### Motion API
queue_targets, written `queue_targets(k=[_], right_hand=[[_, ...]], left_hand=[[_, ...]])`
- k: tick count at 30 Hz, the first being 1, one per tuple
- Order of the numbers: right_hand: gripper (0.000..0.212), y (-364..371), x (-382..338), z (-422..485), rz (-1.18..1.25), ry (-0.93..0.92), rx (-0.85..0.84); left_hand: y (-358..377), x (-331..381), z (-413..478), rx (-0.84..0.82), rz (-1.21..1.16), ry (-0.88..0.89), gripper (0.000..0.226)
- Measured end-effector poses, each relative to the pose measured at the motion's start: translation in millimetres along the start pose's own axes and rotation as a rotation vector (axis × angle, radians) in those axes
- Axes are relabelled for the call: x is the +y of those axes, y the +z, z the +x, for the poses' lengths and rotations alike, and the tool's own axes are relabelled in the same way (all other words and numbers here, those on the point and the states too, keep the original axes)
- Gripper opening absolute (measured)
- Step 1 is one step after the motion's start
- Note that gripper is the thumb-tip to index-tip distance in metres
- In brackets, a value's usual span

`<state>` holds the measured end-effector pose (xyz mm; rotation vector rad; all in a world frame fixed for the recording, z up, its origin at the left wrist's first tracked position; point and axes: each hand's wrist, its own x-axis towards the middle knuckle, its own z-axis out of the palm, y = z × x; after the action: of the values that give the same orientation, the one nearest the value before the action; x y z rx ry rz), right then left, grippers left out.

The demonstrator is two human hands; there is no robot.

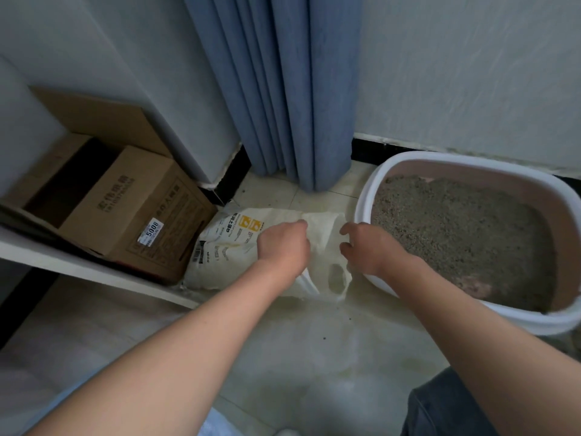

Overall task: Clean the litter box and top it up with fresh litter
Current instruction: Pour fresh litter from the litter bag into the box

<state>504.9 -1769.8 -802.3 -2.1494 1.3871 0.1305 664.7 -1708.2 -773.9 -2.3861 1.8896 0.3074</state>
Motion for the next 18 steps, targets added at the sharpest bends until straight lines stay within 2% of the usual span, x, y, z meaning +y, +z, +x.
queue_targets(k=[2, 7, 10, 13, 18], right_hand=[[0.037, -1, 1, 0, -0.002, 0.009, 0.023], [0.042, 0, -1, 3, 0.053, 0.091, -0.033], [0.037, 1, -2, 6, 0.105, 0.146, -0.109], [0.032, 4, -2, 8, 0.041, 0.151, -0.146], [0.032, 3, 0, 12, 0.077, 0.218, -0.072]], left_hand=[[-11, -2, 7, 0.115, -0.152, -0.066, 0.017], [-39, -12, 17, 0.246, -0.550, -0.224, 0.042], [-56, -21, 21, 0.331, -0.675, -0.264, 0.040], [-74, -29, 21, 0.408, -0.746, -0.250, 0.044], [-102, -43, 24, 0.510, -0.963, -0.253, 0.047]])
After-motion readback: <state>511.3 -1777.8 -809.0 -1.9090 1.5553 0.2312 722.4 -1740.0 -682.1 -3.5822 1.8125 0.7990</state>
